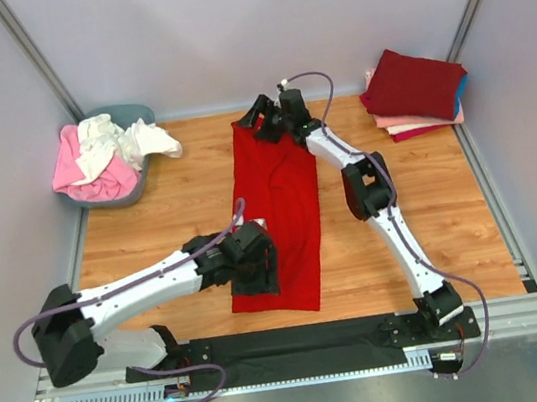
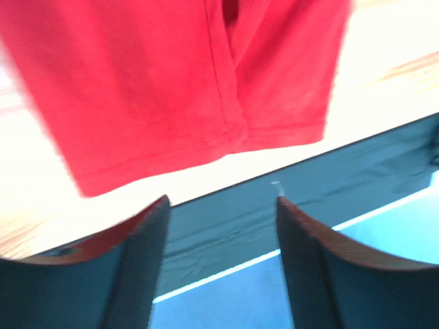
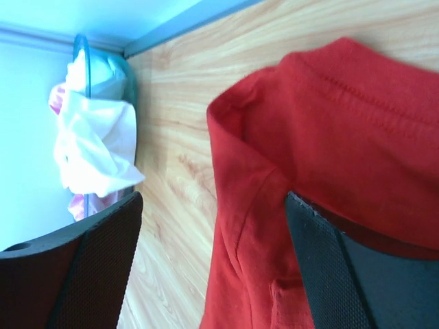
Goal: Fold and stack the t-shirts
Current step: Fold the tshirt
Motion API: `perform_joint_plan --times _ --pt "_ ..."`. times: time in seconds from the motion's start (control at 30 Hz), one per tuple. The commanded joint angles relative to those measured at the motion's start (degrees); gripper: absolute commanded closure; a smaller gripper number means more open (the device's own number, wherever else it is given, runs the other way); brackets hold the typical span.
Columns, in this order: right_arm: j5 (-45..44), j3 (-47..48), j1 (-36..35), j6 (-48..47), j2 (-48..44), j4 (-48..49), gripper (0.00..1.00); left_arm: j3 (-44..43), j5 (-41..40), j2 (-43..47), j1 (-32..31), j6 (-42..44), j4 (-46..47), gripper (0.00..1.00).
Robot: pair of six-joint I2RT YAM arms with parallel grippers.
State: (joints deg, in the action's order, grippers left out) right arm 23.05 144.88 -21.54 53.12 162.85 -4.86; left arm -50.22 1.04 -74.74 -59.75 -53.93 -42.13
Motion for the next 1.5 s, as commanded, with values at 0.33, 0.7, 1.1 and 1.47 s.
perform_joint_plan --times 0.33,0.7,1.1,1.47 --pt "-3.51 -21.17 2.38 -18.2 -32.9 0.28 0.1 -16.31 -26.96 1.01 2.68 11.47 -9.91 0.12" --pt "-10.04 -78.93 0.72 -19.29 -75.99 -9.01 0.36 -10.01 -17.31 0.03 17.2 17.9 -0.15 0.16" --pt "-11.71 -117.01 -16.68 -6.38 -105.09 -18.16 0.42 7.57 -7.81 6.36 22.13 15.0 6.0 0.2" --pt "-11.1 -118.68 -31.89 1.36 -95.27 -8.43 0.45 14.09 -2.09 11.45 22.22 12.8 6.98 0.21"
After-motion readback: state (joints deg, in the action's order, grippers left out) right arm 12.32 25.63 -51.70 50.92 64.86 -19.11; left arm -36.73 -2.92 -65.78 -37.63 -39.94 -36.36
